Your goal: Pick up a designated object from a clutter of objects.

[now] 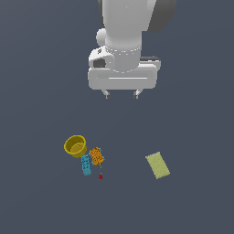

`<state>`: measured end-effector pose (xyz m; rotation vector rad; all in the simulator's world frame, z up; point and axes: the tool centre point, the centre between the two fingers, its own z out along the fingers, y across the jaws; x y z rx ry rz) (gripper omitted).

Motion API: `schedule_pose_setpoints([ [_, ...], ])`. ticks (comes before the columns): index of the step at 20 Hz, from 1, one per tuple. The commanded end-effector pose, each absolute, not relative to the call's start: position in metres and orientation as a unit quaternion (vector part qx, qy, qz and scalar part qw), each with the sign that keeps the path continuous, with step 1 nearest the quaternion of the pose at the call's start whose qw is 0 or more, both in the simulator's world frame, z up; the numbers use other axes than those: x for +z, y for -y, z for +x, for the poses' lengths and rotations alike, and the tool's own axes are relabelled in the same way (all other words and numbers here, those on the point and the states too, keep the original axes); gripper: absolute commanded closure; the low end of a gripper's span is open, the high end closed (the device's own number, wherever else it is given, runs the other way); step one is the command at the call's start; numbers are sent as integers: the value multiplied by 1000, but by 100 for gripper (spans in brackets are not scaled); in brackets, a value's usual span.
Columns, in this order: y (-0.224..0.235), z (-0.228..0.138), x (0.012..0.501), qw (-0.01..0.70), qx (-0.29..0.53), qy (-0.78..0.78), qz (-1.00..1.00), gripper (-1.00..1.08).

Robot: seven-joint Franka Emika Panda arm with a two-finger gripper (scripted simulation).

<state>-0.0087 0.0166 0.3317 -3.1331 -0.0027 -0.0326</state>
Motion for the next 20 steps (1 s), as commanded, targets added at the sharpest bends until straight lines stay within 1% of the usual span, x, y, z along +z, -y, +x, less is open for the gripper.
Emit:
schedule_pose_setpoints([
  [1,-17,-9,332,4,-10,1,-1000,-92],
  [10,-13,-10,335,19,-3,-9,-1000,-92],
  [20,-14,-8,334,19,-3,-7,-1000,-92],
])
